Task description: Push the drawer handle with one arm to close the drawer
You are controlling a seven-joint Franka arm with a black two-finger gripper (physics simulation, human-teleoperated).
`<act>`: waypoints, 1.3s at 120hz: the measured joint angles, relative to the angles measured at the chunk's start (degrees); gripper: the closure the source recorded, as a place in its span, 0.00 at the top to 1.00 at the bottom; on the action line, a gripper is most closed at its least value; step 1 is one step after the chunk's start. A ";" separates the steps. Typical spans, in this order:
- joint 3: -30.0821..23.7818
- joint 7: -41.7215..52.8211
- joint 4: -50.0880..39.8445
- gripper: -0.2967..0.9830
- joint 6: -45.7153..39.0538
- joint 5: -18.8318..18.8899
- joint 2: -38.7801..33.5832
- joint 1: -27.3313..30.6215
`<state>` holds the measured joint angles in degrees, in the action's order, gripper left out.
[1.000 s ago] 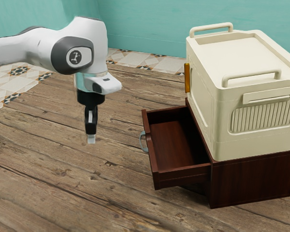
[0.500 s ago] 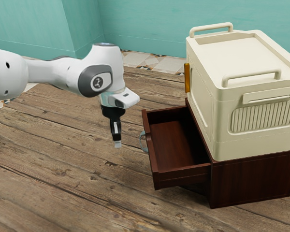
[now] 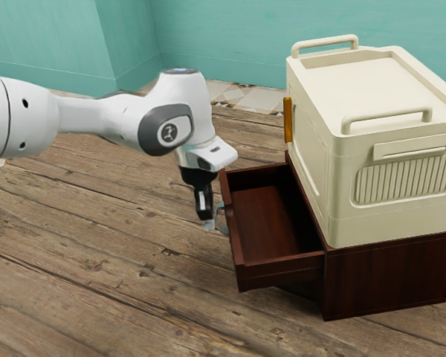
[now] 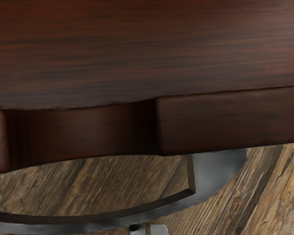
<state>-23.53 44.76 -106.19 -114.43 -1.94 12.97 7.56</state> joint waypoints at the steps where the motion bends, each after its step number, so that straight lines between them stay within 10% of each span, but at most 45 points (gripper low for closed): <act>1: 0.00 0.03 0.04 0.15 -0.02 -0.01 0.08 -0.05; 156: 0.18 -1.08 18.10 0.16 -2.93 0.88 14.77 -6.52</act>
<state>-23.35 43.68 -88.09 -117.36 -1.05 27.74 1.04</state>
